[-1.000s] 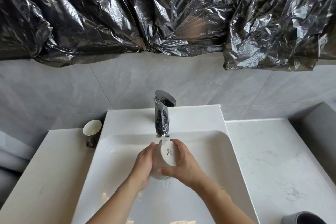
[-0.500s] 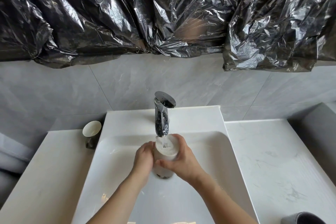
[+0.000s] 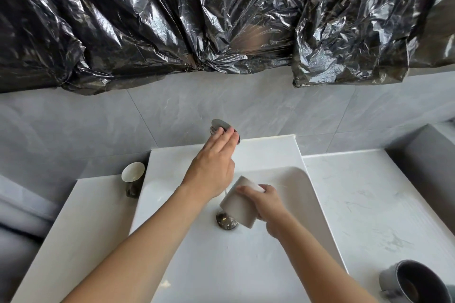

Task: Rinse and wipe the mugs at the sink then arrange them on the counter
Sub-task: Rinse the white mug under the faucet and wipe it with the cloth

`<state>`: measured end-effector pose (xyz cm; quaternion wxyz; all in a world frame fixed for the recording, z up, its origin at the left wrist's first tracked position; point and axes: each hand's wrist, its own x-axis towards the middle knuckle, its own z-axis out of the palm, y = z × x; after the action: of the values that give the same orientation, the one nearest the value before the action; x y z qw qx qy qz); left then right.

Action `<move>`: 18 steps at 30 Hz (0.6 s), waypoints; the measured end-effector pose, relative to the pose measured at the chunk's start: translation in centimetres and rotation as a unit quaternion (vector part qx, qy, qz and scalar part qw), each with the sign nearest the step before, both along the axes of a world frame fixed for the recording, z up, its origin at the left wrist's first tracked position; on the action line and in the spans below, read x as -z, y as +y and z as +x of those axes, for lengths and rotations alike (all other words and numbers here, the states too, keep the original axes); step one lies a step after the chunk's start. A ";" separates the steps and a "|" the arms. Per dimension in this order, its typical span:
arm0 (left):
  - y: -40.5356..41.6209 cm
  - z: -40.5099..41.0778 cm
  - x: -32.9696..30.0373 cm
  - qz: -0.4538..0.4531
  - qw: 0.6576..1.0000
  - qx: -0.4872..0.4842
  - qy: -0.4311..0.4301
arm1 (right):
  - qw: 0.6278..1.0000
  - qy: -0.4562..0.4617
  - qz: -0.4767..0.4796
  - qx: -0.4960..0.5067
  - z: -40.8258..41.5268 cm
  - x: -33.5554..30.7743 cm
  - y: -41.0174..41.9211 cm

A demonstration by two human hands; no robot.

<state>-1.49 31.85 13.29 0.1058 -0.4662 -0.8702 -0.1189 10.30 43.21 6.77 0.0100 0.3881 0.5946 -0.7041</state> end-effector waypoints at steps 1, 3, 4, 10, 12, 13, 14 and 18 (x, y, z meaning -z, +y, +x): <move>-0.1 0.1 -0.4 -0.024 1.000 -0.007 0.003 | 1.000 -0.003 -0.016 0.008 0.3 -0.3 0.0; -0.2 0.2 -1.1 -0.035 0.999 -0.010 -0.026 | 0.998 0.010 -0.050 0.027 1.2 -0.9 0.0; -0.6 0.6 -1.4 -0.018 0.999 -0.011 -0.047 | 0.997 0.015 -0.068 0.036 1.8 -1.1 0.0; -5.4 7.7 0.1 0.122 0.973 -0.046 -0.191 | 0.983 0.043 -0.154 0.090 4.8 -2.8 -0.6; -7.0 9.1 1.3 0.031 0.956 -0.068 -0.283 | 0.979 0.050 -0.173 0.092 5.7 -3.1 -1.0; -7.6 9.5 1.7 -0.006 0.946 -0.072 -0.316 | 0.978 0.051 -0.181 0.092 6.0 -3.2 -1.2; -8.0 9.7 1.9 -0.019 0.938 -0.074 -0.338 | 0.976 0.048 -0.189 0.091 6.3 -3.2 -1.5; -8.6 9.8 2.2 -0.017 0.930 -0.088 -0.356 | 0.977 0.040 -0.196 0.070 7.2 -3.1 -3.2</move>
<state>8.28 23.30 11.13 -0.2090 -0.3166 -0.8900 -0.2528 17.48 40.03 9.87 0.0128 0.3907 0.4162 -0.8210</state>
